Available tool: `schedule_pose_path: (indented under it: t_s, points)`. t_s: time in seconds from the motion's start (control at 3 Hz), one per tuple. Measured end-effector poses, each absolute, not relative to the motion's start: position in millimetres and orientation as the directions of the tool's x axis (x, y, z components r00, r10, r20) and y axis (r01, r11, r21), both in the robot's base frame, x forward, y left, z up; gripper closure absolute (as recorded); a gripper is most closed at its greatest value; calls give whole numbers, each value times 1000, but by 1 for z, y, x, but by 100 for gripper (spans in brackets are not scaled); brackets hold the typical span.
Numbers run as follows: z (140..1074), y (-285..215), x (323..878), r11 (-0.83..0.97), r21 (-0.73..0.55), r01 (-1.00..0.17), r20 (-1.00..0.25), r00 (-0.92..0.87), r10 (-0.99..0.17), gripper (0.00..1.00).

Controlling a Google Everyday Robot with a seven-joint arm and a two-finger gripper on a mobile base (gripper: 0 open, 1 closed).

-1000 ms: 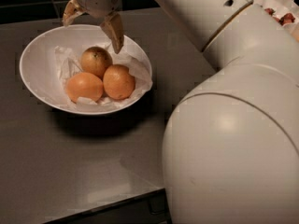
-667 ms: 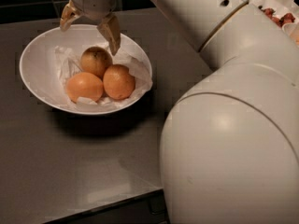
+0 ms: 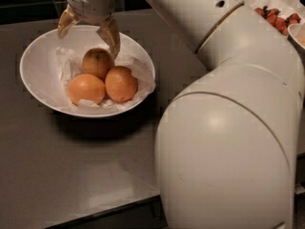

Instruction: Pick orange from white bowl

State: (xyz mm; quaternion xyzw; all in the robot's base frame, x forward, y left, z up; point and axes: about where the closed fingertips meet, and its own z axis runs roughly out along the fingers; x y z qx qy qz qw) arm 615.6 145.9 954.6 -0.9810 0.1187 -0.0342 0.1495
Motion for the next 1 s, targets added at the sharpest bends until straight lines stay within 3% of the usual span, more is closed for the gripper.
schedule_pose_path:
  t_s: [1.0]
  points:
    - [937, 145, 622, -933, -293, -208, 1, 976, -218, 22]
